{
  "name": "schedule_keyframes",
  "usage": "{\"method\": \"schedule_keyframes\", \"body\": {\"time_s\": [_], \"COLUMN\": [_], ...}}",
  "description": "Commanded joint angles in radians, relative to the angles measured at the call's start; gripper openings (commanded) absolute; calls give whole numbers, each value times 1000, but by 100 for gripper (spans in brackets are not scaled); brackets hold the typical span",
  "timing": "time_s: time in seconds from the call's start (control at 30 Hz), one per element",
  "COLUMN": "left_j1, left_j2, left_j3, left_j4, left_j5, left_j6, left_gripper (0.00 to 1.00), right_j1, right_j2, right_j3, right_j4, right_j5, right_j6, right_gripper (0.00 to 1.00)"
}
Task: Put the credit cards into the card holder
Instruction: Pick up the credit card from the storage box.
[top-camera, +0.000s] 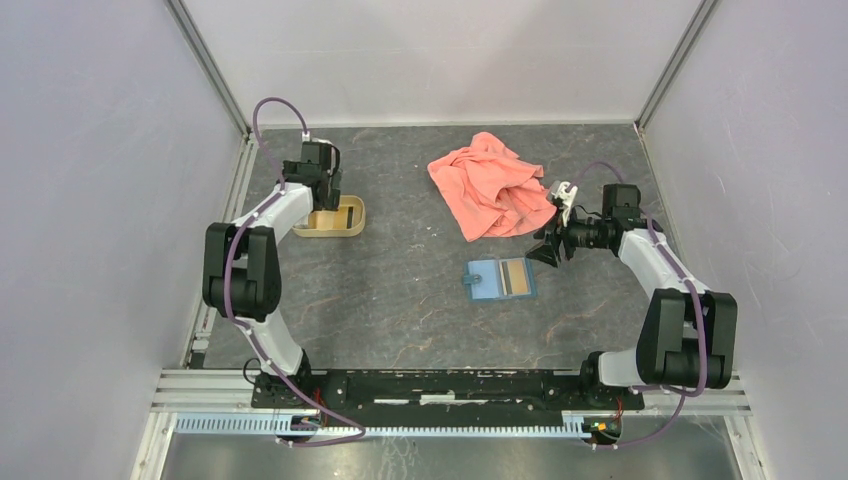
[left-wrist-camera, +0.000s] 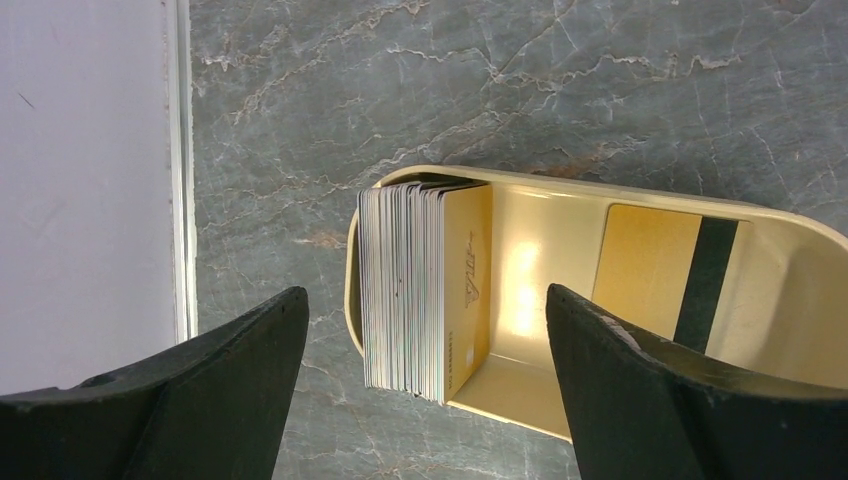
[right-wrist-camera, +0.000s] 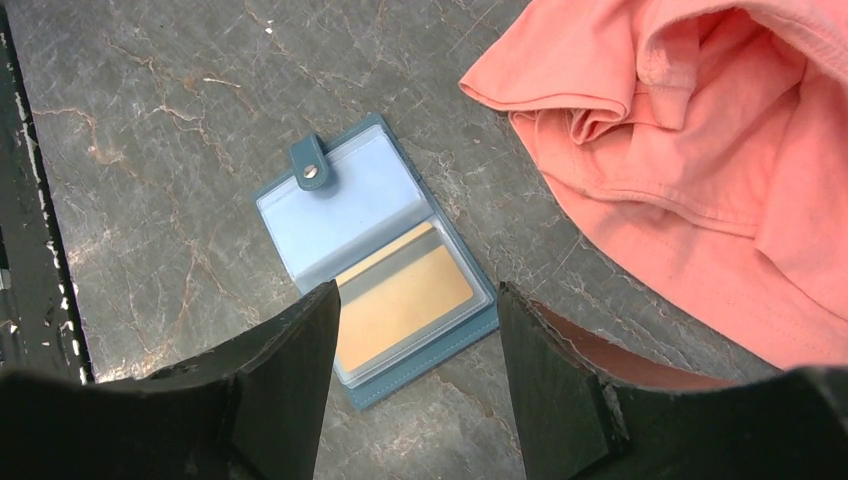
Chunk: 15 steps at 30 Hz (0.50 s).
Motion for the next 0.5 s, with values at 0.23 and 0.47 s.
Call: {"method": "schedule_keyframes", "body": {"time_s": [0.23,0.47], "left_j1": [17,33], "left_j2": [57,60], "left_j3": [31,15], "left_j4": [-5,18], "left_j5": [-65,-112], "left_j6": [20,12], "left_gripper": [86,83], "right_j1": [3,3], "right_j2": [19,28], "right_j3": [18,29], "right_j4": [-13,-45], "right_j5": [-8,-22], "right_j6": [-37,-62], "right_gripper": [65,65]}}
